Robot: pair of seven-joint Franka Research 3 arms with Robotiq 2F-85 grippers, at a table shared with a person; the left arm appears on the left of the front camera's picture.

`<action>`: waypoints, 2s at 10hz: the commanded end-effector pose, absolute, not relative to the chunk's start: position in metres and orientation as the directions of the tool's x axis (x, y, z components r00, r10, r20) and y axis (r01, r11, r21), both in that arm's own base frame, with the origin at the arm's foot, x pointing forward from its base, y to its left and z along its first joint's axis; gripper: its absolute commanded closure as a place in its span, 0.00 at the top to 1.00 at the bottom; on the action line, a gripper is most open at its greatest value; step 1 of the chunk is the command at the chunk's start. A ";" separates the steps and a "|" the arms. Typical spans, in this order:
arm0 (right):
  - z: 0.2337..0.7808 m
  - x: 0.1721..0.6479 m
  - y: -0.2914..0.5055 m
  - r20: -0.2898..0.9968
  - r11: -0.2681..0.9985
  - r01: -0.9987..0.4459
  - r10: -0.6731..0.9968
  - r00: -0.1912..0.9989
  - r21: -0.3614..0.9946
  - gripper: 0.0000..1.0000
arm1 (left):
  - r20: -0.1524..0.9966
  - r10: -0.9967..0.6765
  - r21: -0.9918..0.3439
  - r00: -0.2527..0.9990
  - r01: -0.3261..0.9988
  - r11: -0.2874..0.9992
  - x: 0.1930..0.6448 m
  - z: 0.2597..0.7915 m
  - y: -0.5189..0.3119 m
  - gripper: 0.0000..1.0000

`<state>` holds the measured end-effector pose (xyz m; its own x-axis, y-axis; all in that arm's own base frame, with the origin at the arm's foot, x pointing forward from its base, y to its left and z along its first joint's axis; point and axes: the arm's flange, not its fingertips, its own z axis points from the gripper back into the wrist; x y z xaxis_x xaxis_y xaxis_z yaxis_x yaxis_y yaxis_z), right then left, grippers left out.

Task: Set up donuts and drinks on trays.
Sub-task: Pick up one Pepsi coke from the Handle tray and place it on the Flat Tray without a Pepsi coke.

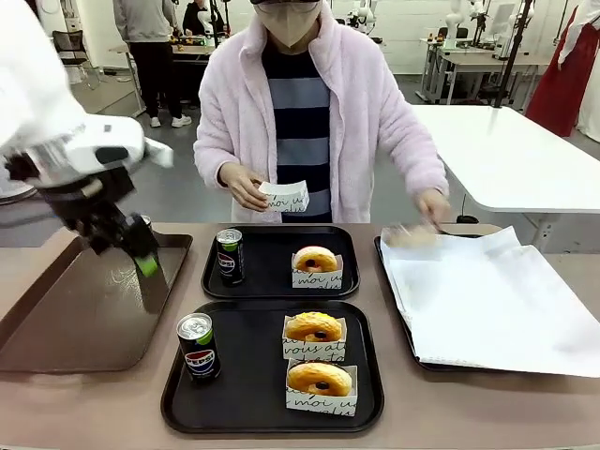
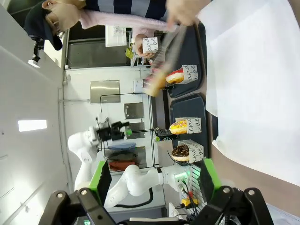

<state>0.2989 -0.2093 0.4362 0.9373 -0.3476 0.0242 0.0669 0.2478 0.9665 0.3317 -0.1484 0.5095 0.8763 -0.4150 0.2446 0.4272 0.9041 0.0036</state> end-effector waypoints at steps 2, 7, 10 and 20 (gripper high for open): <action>0.437 0.301 -0.209 0.041 0.234 0.046 -0.352 0.935 0.971 1.00 | 0.267 -0.229 0.020 0.936 0.232 0.972 0.394 0.515 -0.056 1.00; 0.437 0.301 -0.209 0.041 0.234 0.046 -0.352 0.935 0.971 1.00 | 0.240 -0.116 0.005 0.964 0.118 0.993 0.408 0.511 0.016 1.00; 0.437 0.301 -0.209 0.041 0.234 0.046 -0.352 0.935 0.971 1.00 | 0.240 -0.116 0.005 0.964 0.118 0.993 0.408 0.511 0.016 1.00; 0.437 0.301 -0.209 0.041 0.234 0.046 -0.352 0.935 0.971 1.00 | -0.041 -0.103 -0.980 0.994 -0.020 0.198 0.450 0.463 0.253 1.00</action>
